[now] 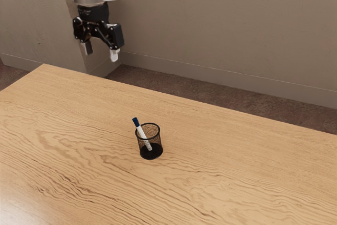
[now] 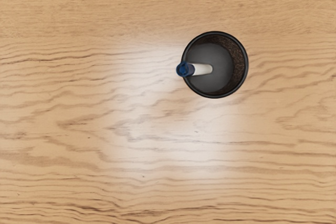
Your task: Take the marker out of the pen holder and place it to the left of the pen holder.
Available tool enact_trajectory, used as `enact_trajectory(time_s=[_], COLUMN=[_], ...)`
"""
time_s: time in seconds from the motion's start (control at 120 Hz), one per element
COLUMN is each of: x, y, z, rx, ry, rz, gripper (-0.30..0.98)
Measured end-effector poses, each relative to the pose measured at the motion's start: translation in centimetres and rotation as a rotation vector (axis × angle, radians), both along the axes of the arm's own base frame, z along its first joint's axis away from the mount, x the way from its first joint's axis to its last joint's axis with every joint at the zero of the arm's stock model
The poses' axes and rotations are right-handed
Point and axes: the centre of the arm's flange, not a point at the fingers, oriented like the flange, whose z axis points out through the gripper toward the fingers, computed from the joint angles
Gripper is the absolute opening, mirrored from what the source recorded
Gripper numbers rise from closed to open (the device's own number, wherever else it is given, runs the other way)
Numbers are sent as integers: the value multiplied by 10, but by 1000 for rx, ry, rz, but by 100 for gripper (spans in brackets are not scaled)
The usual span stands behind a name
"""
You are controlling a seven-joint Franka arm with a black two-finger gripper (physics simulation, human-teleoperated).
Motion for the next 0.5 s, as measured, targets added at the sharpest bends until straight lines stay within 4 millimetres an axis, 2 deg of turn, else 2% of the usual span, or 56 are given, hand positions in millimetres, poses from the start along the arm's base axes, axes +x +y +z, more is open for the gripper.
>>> enact_trajectory(time_s=[0.1, 0.15, 0.225, 0.292, 0.358, 0.5], x=[5, 14, 37, 60, 75, 83], y=[-9, -10, -6, -1, 0, -1], z=[-7, -20, -60, -106, -143, -233], rx=[2, 0, -9, -29, -48, -104], ry=[5, 19, 61, 105, 129, 162], rz=[-11, -12, -4, 10, 17, 48], gripper=[69, 69, 69, 69, 69, 69])
